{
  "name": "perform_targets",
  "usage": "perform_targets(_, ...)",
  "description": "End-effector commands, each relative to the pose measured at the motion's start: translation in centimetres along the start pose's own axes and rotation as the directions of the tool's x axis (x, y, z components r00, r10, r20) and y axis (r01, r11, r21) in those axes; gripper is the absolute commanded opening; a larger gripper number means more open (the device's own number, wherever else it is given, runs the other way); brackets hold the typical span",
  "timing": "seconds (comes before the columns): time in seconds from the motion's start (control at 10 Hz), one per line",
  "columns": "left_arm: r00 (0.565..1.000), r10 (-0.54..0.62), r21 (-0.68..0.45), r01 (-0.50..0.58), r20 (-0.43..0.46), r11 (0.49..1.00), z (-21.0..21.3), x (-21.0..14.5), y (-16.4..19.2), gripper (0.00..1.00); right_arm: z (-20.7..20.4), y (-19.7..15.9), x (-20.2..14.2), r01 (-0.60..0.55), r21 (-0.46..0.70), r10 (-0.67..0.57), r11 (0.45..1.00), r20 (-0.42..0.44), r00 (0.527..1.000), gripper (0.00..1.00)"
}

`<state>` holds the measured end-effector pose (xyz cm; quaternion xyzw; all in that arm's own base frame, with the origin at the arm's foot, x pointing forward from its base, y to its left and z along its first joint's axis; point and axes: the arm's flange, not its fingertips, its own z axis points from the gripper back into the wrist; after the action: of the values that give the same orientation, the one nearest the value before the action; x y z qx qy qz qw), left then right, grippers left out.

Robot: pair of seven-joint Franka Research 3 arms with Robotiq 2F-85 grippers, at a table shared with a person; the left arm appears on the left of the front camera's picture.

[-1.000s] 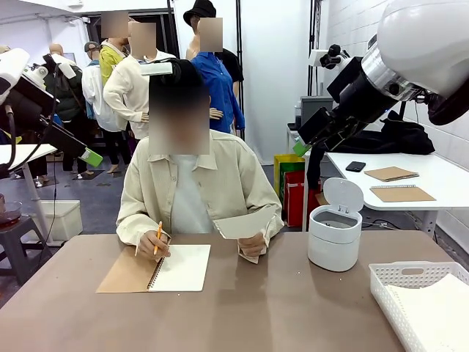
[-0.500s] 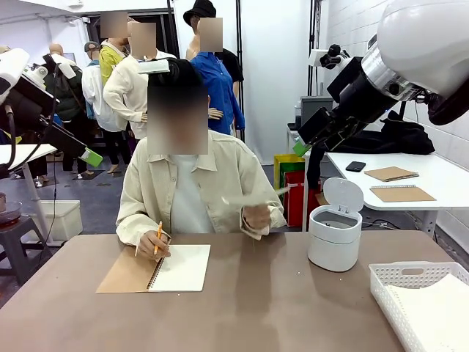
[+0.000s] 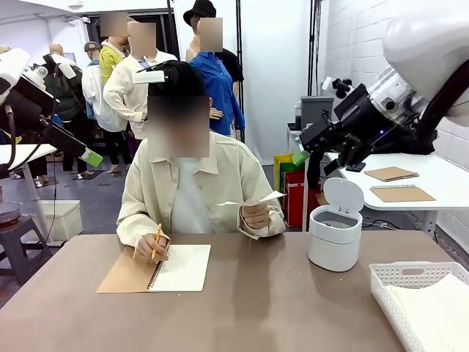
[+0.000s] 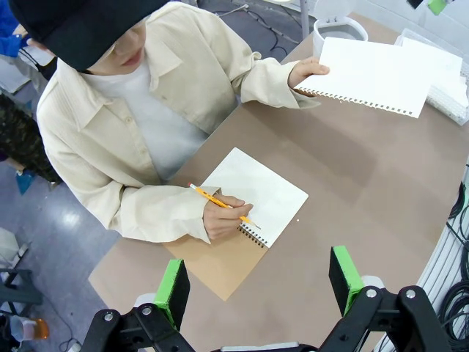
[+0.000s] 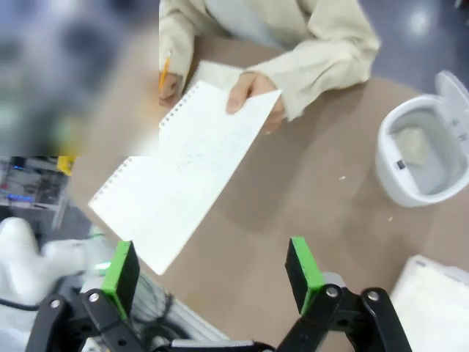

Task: Sort the paper based on its condition.
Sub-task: If a person hands you a paper, place it in the Organizing basket , and if it's crumpled, put it in the Trash can.

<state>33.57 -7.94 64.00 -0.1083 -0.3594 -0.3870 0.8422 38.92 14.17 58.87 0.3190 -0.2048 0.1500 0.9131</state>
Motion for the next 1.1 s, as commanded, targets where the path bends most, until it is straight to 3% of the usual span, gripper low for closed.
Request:
perform_targets(0.0,1.000,0.004,-0.006,-0.004,0.005,1.000,0.0,0.0,0.0,1.00,-0.5,-0.3,1.2,0.187,0.111,-0.184,0.976,-0.040,0.982,1.00)
perform_targets(0.3,1.000,0.004,-0.006,-0.004,0.005,1.000,0.0,0.0,0.0,1.00,-4.3,-2.0,1.2,0.462,0.152,-0.441,0.874,-0.156,0.884,1.00)
perform_targets(0.4,1.000,0.004,-0.006,-0.004,0.005,1.000,0.0,0.0,0.0,1.00,-4.2,-1.7,1.1,0.249,-0.031,-0.250,0.968,-0.042,0.967,1.00)
perform_targets(0.5,1.000,0.004,-0.006,-0.004,0.005,1.000,0.0,0.0,0.0,1.00,-3.5,-2.3,0.5,0.365,0.138,-0.349,0.921,-0.129,0.928,1.00)
perform_targets(0.8,1.000,0.004,-0.006,-0.004,0.005,1.000,0.0,0.0,0.0,1.00,-4.1,-2.4,0.6,0.360,0.098,-0.349,0.928,-0.115,0.930,1.00)
perform_targets(1.0,1.000,0.004,-0.006,-0.004,0.005,1.000,0.0,0.0,0.0,1.00,-6.6,-4.6,2.9,0.558,0.204,-0.518,0.804,-0.219,0.827,1.00)
